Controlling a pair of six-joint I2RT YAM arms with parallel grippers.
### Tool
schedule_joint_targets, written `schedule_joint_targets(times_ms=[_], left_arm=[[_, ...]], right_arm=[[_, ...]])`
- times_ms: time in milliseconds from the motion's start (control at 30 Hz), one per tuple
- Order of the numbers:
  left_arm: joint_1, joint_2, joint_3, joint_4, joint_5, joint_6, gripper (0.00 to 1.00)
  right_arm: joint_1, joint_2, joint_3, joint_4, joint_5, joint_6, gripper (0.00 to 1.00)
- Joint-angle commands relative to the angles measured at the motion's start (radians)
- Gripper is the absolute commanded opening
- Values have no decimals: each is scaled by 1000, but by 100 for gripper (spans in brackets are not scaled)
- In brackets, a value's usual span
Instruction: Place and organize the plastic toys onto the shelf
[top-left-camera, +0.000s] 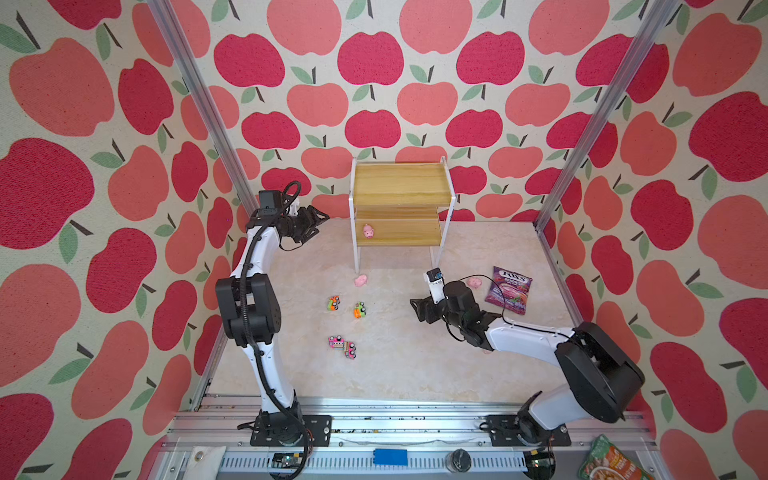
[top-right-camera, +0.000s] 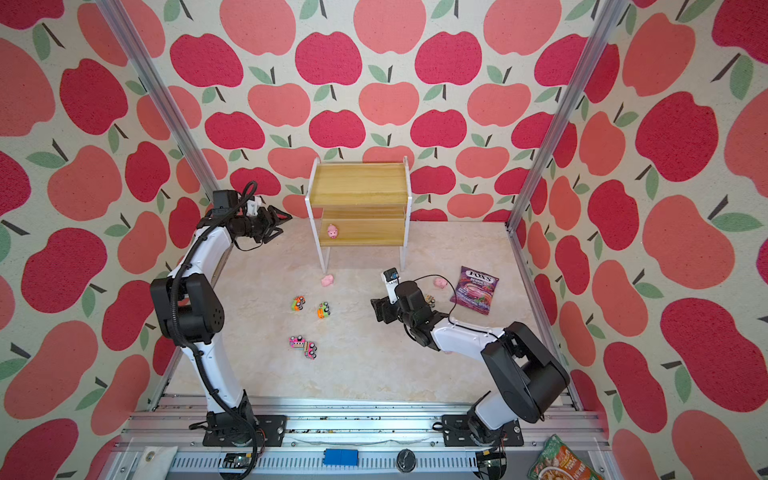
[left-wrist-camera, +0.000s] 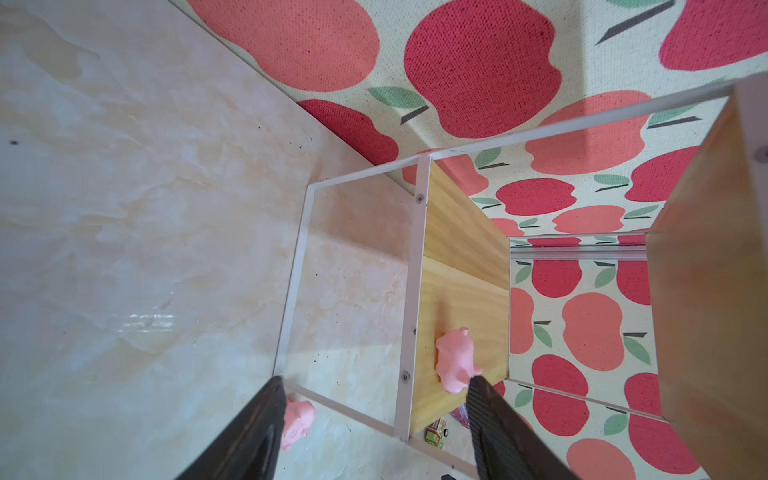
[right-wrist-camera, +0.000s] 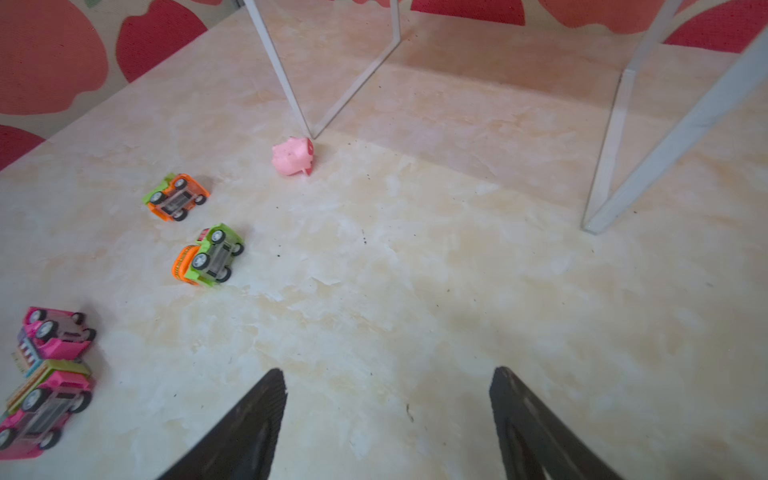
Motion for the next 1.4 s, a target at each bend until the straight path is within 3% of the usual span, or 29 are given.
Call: schedule_joint_targets(times_ms=[0, 167, 400, 700, 900, 1167, 1367], left_arm=[[-3, -171, -137, 6, -112, 45, 75], [-26, -435, -420, 30, -219, 31, 83], [-242, -654, -565, -90, -402, 156, 89], [-505, -699, -591, -204, -511, 292, 94], [-572, -801, -637, -155, -500, 323, 98], [-572, -828, -640, -155, -477, 337, 99], [-562, -822, -651, -132, -488, 338, 98]], right_arm=[[14, -90, 44, -266, 177, 129, 81], [33, -243, 35, -578, 330, 312, 80], [37, -417, -12, -905, 466, 588, 80], [-16, -477, -88, -1028, 395, 821, 80], [-45, -505, -126, -1050, 339, 859, 79], [-198, -562, -255, -858, 205, 781, 67], [-230, -498, -257, -718, 162, 705, 57]])
